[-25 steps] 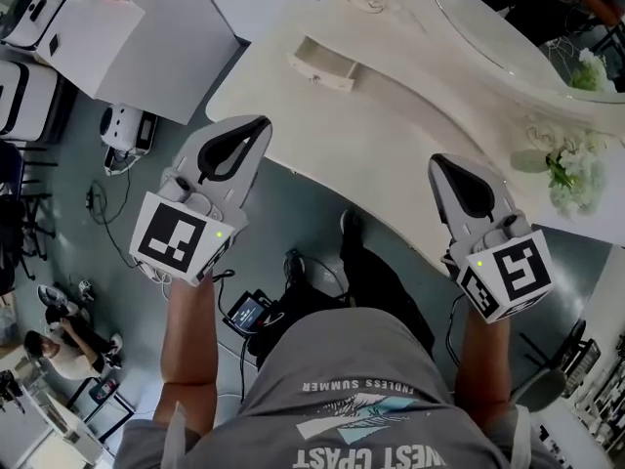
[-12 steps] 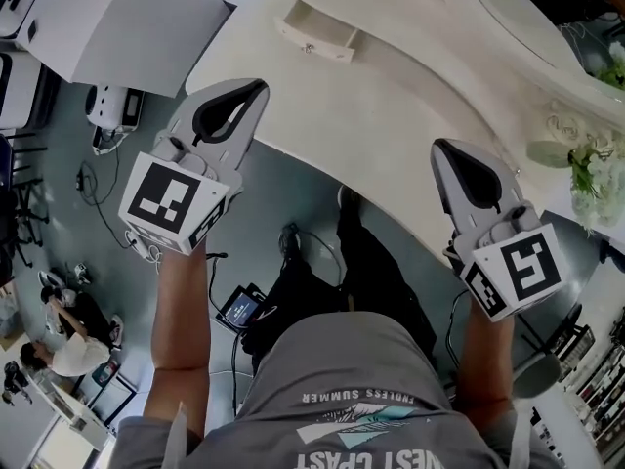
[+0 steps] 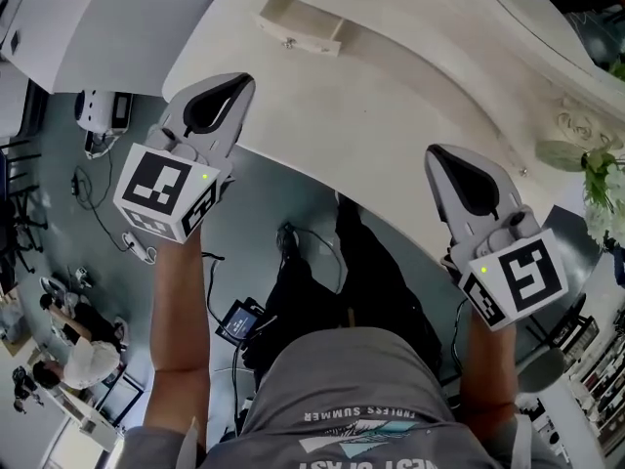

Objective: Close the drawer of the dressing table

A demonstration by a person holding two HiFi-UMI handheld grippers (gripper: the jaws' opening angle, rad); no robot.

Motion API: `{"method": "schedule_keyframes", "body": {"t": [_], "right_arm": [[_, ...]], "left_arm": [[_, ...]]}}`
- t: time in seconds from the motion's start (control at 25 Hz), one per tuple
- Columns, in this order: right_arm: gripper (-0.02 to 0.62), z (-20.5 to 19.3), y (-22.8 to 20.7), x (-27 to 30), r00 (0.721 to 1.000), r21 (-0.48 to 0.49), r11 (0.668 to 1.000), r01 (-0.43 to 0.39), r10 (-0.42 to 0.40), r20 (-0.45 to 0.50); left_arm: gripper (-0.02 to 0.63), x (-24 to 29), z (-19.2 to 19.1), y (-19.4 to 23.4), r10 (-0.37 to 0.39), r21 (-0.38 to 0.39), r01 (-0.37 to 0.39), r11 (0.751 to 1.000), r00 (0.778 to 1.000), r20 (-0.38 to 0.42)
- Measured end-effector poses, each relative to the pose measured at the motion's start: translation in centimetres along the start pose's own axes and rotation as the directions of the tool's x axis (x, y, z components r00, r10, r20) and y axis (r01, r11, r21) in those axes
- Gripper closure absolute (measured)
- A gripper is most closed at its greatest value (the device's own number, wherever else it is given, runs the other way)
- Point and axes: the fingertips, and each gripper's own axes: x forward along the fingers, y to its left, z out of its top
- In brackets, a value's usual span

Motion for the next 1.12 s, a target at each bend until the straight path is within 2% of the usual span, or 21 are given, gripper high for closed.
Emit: {"method": "schedule_keyframes", "body": {"t": [0.36,0.72,1.12], "right_arm": [[0.594,-3.6,-1.7,2.0,0.999,0.041,0.999,-0.016,0.017,-0.027],[0.594,-5.6,-3.0,2.8,0.998,0.075,0.997,-0.009,0.013,-0.054],[0.594,-6.6,-4.2,3.4,0.998,0.098,0.995,-0.003,0.009,-0.063]], "left_arm": [[0.599,4.7,-3.9,1.1,-0.005,-0.018,0.004,1.0,0.998,-0.063],[0.568,8.7,-5.8,2.0,-0.031,-0.041,0.027,0.999,0.994,-0.104],[0.487,12.0,-8.0,2.9,-0.023,-0.074,0.012,0.997,0.988,-0.155]]}}
